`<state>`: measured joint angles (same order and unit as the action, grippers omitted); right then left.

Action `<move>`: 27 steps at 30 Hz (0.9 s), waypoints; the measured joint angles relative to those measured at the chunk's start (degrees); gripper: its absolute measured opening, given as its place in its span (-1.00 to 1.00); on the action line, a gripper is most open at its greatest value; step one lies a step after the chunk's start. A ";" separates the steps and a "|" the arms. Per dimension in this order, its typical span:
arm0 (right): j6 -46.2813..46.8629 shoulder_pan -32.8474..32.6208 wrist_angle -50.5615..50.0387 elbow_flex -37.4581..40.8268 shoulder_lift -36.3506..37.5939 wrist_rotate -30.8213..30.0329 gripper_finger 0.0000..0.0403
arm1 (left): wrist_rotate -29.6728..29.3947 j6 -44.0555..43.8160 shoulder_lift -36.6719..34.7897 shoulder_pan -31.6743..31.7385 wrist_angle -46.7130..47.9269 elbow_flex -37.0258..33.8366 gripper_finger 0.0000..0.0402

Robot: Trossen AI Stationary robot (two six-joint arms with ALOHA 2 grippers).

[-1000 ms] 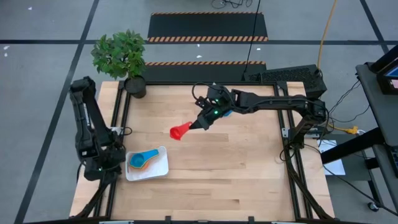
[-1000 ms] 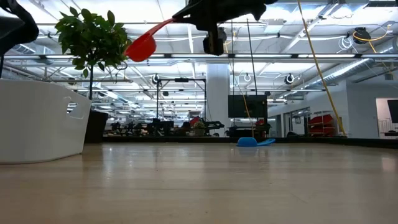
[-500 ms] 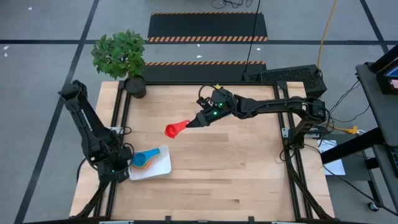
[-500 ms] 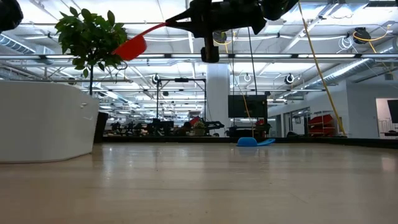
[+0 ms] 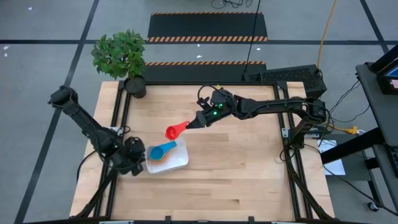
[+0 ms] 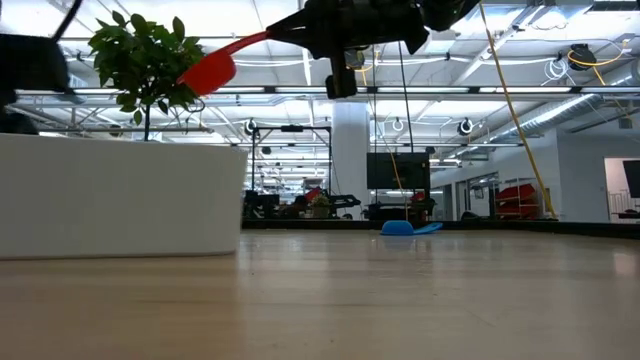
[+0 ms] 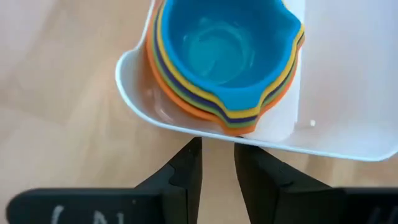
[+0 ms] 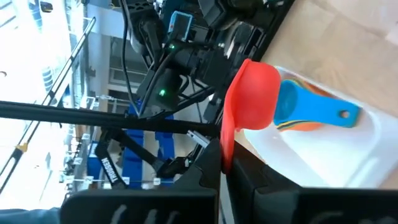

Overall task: Nest measuring cups in basket
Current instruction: Stack the red measuring cup on top of the light blue measuring cup in the white bin

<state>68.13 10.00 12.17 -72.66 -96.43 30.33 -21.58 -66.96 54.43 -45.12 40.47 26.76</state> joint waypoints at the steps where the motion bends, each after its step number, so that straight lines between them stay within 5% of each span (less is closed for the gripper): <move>1: 0.39 0.00 -0.04 0.00 -0.01 0.30 -1.00 | -0.19 2.03 0.46 1.78 -0.82 0.00 -0.53; 13: 5.39 -0.74 4.57 0.02 -3.98 2.78 -1.00 | 4.75 7.40 1.87 18.37 -5.75 1.97 -0.53; 19: 7.94 -3.05 11.59 0.00 -9.28 3.03 -0.99 | 6.07 -1.36 -0.13 20.32 7.11 8.66 -0.54; 27: 6.37 -4.50 17.66 -0.01 -15.45 2.93 -0.98 | 0.44 5.25 -0.92 20.30 13.52 19.63 -0.54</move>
<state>74.50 5.50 29.82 -72.68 -111.89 33.26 -21.13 -61.71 53.52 -24.82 53.98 46.39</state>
